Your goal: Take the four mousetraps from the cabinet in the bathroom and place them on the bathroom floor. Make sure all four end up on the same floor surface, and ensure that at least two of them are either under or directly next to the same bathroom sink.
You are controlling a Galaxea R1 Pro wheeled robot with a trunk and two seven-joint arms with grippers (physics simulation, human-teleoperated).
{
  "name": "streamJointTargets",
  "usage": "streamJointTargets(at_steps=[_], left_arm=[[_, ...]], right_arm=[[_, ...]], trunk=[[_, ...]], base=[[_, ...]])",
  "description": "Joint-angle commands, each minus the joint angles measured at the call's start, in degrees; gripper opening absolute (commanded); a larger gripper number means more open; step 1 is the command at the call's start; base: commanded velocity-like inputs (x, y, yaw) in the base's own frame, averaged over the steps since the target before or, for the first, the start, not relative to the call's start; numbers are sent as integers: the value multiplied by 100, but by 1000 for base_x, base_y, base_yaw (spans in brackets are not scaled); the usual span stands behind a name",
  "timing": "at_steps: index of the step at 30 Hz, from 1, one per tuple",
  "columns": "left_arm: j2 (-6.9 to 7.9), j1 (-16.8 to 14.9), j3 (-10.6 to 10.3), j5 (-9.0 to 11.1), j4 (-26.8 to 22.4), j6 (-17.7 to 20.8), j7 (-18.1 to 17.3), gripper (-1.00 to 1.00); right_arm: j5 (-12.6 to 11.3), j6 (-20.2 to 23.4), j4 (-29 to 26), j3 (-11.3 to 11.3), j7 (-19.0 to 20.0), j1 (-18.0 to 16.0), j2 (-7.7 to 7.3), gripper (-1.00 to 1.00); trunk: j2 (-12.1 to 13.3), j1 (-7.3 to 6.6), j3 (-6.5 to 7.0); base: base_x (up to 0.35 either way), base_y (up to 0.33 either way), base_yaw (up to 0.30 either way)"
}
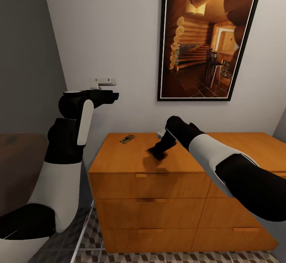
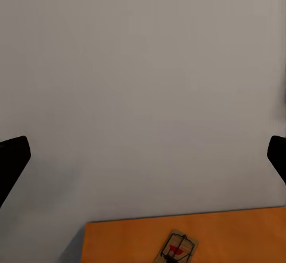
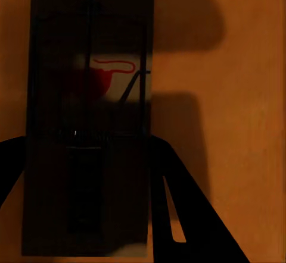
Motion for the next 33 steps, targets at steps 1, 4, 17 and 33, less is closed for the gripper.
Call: streamJointTargets(at_steps=[1, 4, 17, 33], left_arm=[[0, -6, -4, 59, -3, 21, 57, 100], [0, -6, -3, 59, -6, 21, 57, 100], [0, 0, -5, 55, 1, 21, 57, 100], [0, -3, -5, 51, 34, 21, 57, 100]], right_arm=[[-150, 78, -3, -14, 47, 118, 1, -100], [-150, 78, -2, -14, 46, 118, 1, -100], [-150, 78, 0, -14, 44, 118, 1, -100], [-150, 78, -12, -28, 51, 108, -30, -100]], trunk=[[-2, 0, -8], [-2, 0, -8], [118, -66, 46], [760, -417, 333]], base=[[0, 0, 0], [0, 0, 0], [0, 0, 0], [0, 0, 0]])
